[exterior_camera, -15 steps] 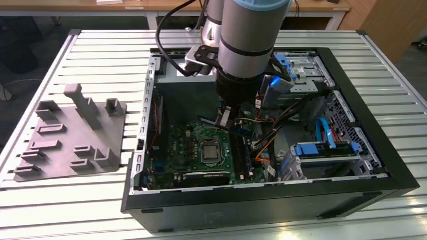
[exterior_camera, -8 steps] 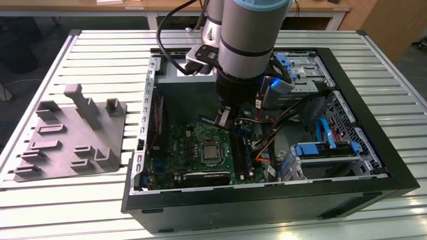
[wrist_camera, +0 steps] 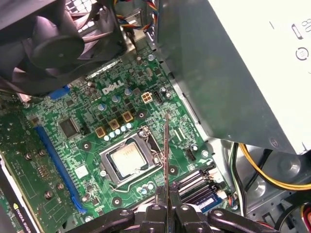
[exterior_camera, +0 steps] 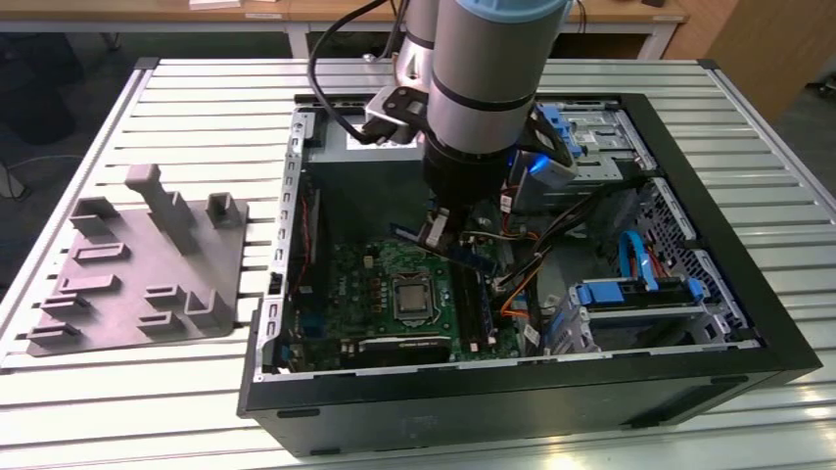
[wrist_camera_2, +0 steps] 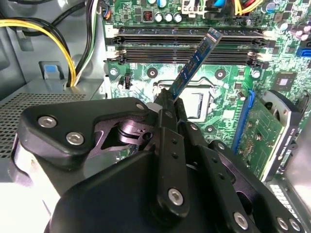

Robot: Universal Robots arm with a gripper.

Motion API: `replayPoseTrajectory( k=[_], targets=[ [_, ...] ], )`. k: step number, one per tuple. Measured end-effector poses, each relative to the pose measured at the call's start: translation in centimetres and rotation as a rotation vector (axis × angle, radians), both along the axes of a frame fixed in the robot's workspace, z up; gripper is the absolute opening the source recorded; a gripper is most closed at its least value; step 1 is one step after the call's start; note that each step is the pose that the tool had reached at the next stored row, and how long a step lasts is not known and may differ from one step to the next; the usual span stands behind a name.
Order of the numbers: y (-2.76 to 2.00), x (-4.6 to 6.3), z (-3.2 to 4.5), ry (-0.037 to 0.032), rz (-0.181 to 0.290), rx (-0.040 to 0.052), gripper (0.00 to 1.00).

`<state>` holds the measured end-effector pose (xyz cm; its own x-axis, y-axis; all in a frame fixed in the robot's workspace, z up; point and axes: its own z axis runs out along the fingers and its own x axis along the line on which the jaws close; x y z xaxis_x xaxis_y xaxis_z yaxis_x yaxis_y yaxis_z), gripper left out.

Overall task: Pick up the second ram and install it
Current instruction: 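Insert the second ram into the second slot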

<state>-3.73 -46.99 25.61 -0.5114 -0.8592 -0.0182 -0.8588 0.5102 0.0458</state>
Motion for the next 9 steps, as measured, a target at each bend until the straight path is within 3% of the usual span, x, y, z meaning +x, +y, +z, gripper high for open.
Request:
replayPoseTrajectory(
  k=[9],
  targets=[
    [0.0,0.0,-0.03,0.0,-0.05,-0.0028,0.14]
  ],
)
